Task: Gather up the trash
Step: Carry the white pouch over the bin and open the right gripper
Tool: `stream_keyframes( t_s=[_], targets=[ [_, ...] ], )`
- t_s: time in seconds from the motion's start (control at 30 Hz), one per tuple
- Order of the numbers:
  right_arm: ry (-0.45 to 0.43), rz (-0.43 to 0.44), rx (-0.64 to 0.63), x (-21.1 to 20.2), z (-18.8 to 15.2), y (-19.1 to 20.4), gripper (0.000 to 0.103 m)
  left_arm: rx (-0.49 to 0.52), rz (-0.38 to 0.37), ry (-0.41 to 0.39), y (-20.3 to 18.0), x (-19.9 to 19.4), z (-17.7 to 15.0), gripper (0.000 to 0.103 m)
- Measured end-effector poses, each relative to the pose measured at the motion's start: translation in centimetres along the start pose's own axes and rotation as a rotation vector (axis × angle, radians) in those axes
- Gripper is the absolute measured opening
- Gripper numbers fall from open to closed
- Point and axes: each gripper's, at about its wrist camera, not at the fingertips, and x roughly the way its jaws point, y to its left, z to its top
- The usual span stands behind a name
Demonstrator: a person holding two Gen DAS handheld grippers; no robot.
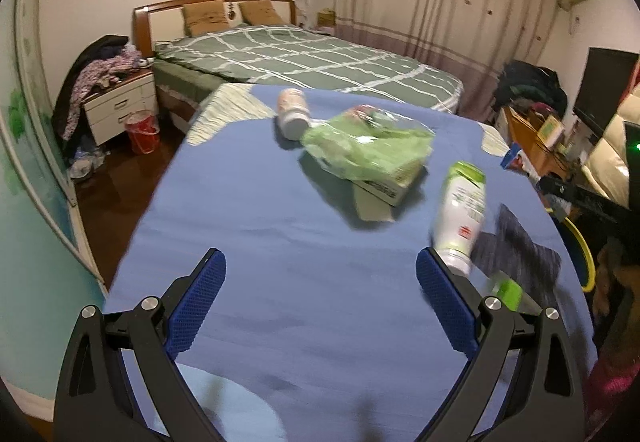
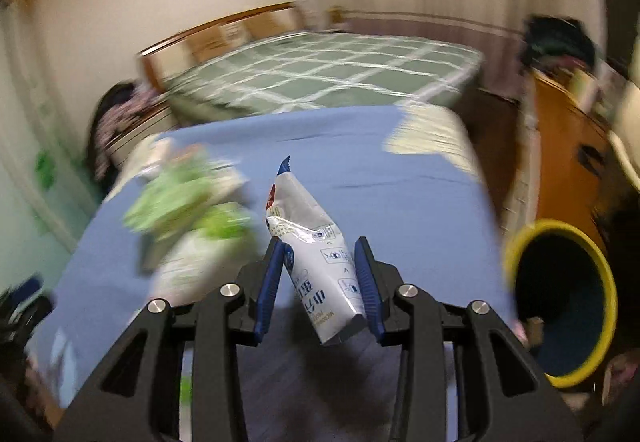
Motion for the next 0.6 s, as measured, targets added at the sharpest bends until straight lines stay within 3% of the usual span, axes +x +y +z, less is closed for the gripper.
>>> stream_keyframes(
  t_s=[0.2,0.3,0.47,0.6],
  targets=[
    [-0.021,-0.252,0.197,-0.2,-0.2,-10.4,0.037,0.072,-0.080,0.035,-4.0,0.5,-1.1,0.095],
    [0.003,-0.330,0.287,-0.1,-1.2,-15.4,0.038,0.121,-0.129,0.059,-6.5,0.7,-2.0,0.095],
    [0.046,-0.389,0.379,0.6,-3.1,-20.2,0.038,0.212,-0.197,0.095,-10.4,0.8,-3.7,0.095],
    [0.073,-0.410,0.402,1.1,-4.3,-22.0,0.040,0.261,-0.199,0.122,-12.2,1.6,-4.6,0.095]
  ],
)
